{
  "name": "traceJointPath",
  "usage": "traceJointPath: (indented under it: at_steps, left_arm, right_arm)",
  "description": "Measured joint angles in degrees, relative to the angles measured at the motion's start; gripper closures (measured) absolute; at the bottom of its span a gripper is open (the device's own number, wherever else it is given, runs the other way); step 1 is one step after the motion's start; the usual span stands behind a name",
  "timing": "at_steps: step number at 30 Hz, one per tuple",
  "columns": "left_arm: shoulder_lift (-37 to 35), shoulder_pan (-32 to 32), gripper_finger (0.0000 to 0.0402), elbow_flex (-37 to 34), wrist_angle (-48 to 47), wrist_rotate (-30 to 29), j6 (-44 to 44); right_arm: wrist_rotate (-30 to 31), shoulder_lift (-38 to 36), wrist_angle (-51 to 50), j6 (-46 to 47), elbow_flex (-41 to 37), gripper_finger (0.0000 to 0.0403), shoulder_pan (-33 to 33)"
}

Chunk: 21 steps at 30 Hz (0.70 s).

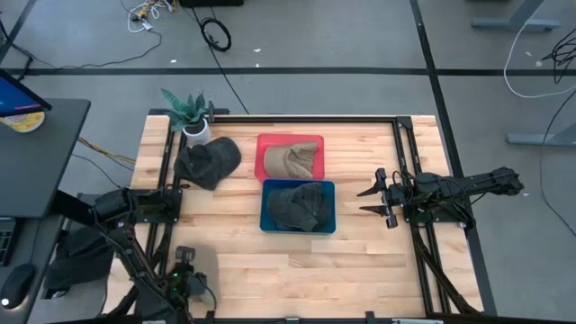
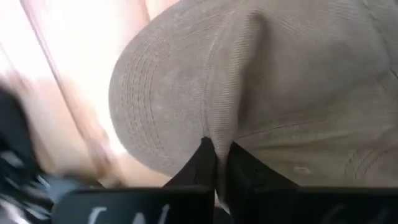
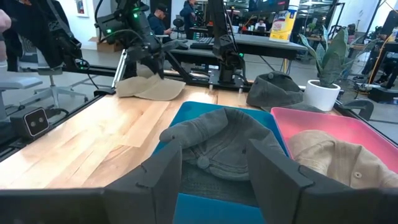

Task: Pick & Place hat
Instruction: Put the brown cap into the red bin

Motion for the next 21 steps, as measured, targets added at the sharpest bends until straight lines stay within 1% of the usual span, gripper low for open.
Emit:
traceJointPath:
  at_steps: [3, 8, 11, 14, 17, 19, 21]
  left_arm:
    - [0.04, 2.39, 0.0393, 0.02, -1.30, -4.96, 10.05]
    - [0.11, 7.22, 0.0391, 0.93, -8.86, -17.09, 17.11]
    - [0.11, 9.97, 0.0393, 1.89, -12.41, -23.78, 23.97]
    - [0.11, 12.48, 0.0393, 2.82, -13.02, -31.02, 33.39]
    - [0.11, 14.99, 0.0392, 3.13, -13.78, -36.87, 42.95]
    - [0.11, 16.63, 0.0392, 3.17, -15.08, -41.27, 47.38]
    - [0.00, 18.48, 0.0393, 3.17, -16.44, -44.21, 49.42]
  right_arm:
    - [0.00, -0.01, 0.01, 0.00, 0.00, 0.0218, 0.00]
    - [0.00, 0.00, 0.00, 0.00, 0.00, 0.0218, 0.01]
    - [0.00, 0.00, 0.02, 0.00, 0.00, 0.0218, 0.02]
    - [0.00, 0.00, 0.02, 0.00, 0.00, 0.0218, 0.00]
    - [0.00, 0.00, 0.01, 0.00, 0.00, 0.0218, 0.01]
    - [0.00, -0.01, 0.02, 0.00, 0.00, 0.0218, 0.00]
    - [0.00, 0.00, 0.02, -0.02, 0.00, 0.0218, 0.00]
